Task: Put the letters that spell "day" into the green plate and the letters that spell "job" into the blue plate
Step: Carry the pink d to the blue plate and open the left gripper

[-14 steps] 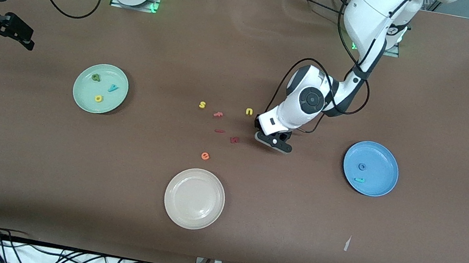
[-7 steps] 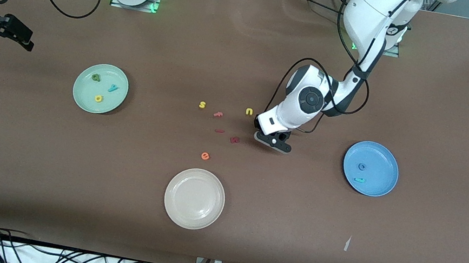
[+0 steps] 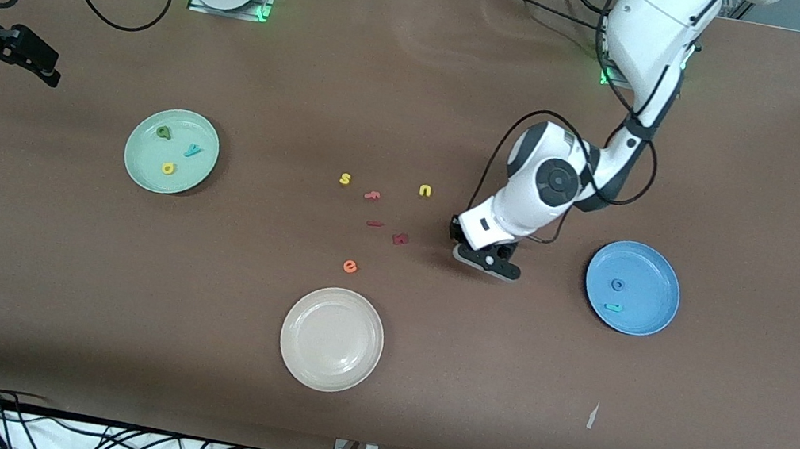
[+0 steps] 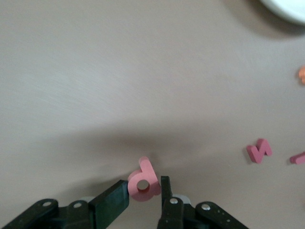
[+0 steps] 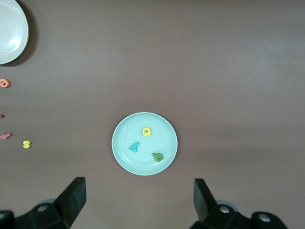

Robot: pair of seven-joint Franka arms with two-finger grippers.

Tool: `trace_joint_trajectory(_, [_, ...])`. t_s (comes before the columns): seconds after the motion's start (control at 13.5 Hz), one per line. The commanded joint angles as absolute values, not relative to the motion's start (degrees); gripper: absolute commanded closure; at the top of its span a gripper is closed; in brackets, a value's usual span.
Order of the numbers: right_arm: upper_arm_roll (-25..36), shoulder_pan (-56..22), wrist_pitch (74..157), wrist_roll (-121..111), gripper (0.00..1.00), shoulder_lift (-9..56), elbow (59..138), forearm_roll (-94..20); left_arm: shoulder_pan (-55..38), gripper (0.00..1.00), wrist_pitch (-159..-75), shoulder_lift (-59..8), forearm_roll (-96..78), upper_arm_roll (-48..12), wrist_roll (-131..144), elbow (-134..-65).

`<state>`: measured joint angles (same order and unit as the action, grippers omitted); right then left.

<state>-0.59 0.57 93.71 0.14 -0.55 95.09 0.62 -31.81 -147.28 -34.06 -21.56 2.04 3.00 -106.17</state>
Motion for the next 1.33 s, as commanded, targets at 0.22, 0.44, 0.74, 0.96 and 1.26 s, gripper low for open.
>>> trace_joint_trajectory(0.22, [-0.6, 0.4, 92.8, -0.7, 0.00, -1.1, 95.0, 0.1, -17.3, 0.92, -131.7, -23.6, -19.0, 1.7, -10.3, -108.5])
trace_joint_trajectory(0.44, [-0.6, 0.5, 92.7, -0.7, 0.00, -1.1, 95.0, 0.0, -10.7, 0.90, -129.1, -21.6, -17.3, 1.8, -19.2, -111.9])
trace_joint_trajectory(0.74, [-0.7, 0.4, 92.7, -0.7, 0.00, -1.0, 94.9, 0.3, -5.3, 0.89, -129.0, -19.9, -12.2, 1.8, -23.5, -115.4])
trace_joint_trajectory(0.96, [-0.7, 0.4, 92.5, -0.7, 0.00, -1.1, 95.0, 0.1, -2.7, 0.69, -128.9, -19.2, -10.3, 2.3, -26.6, -116.2])
trace_joint_trajectory(1.26, [-0.7, 0.4, 92.5, -0.7, 0.00, -1.0, 94.9, 0.2, -2.6, 0.00, -128.9, -18.0, -10.3, 2.9, -26.8, -116.1])
